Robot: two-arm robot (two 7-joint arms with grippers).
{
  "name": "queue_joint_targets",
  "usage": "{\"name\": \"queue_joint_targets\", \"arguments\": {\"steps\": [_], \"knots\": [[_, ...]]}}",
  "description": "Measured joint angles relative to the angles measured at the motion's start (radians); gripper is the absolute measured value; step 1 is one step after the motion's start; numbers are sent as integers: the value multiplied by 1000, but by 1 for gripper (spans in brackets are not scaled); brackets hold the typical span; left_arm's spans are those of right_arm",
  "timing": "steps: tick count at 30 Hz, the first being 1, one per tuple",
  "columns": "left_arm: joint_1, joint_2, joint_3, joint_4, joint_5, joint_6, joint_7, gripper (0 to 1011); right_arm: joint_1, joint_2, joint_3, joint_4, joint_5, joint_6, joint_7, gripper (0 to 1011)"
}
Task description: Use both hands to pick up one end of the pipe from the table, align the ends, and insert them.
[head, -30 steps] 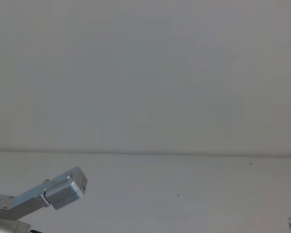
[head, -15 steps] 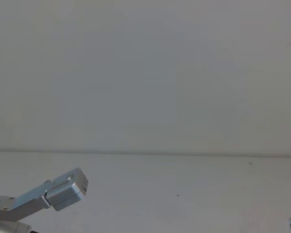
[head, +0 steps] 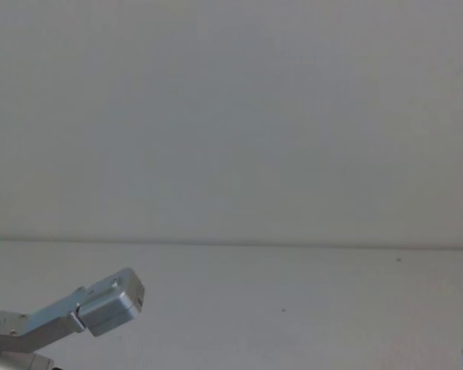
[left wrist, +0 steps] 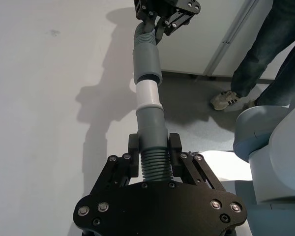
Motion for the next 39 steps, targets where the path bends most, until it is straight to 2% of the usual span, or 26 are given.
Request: {"name": "queue_joint_targets", "arguments": {"steps": [17, 39], "knots": [[-5, 0, 13, -4, -7, 1, 15, 327, 10, -3, -10, -7, 5, -3, 12, 51], [10, 33, 9, -28, -43, -10, 41, 327, 44, -27, -44, -6, 6, 4, 24, 50]]}}
